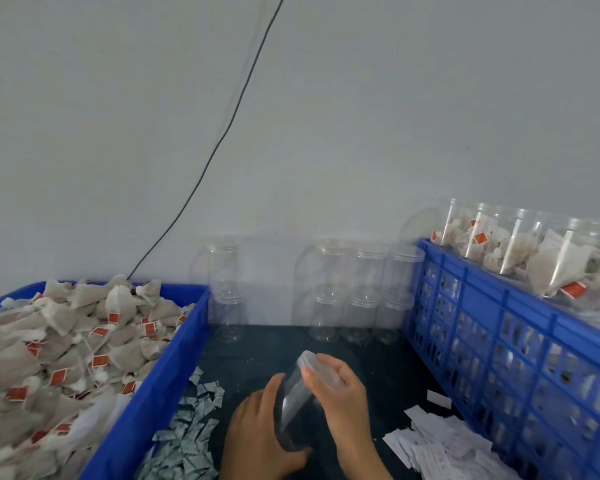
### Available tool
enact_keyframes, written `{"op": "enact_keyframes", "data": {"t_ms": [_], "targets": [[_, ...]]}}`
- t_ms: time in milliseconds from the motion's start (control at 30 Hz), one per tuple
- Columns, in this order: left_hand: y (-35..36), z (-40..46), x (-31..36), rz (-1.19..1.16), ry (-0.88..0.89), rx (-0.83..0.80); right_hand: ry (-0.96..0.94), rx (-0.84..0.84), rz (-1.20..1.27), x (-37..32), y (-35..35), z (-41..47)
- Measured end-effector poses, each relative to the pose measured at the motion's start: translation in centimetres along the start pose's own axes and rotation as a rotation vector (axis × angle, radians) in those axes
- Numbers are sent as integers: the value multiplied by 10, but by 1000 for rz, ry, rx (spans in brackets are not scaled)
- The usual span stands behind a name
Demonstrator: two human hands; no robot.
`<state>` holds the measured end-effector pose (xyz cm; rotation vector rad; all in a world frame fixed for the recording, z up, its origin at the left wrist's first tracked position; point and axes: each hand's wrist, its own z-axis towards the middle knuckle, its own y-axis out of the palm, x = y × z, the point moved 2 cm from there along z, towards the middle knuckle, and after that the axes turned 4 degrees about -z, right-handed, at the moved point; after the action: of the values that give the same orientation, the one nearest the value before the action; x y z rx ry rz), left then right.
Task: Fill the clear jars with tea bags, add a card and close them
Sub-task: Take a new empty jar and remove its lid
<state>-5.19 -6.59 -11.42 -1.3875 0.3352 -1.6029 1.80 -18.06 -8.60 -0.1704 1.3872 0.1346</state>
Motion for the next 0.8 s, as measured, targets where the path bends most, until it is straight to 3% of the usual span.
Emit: {"op": "enact_keyframes", "data": {"t_ms": [133,200,333,467,633,800], "targets": [[0,-3,-10,-159,31,-45,22,12,66,7,-3,-1],[0,-4,-19,-332,-18,-77,10,-45,73,7,-1,-1],[0,-7,-27,-460,-44,-85,33,-168,210,7,0,3],[5,-8,-24,-473,-37,-29,47,-144,322,12,-2,0],[6,-12,-23,-385,36,55,29,-62,280,16,-1,-7],[6,-11,-23,-372,81,91,57,-163,477,20,-7,-12]]}}
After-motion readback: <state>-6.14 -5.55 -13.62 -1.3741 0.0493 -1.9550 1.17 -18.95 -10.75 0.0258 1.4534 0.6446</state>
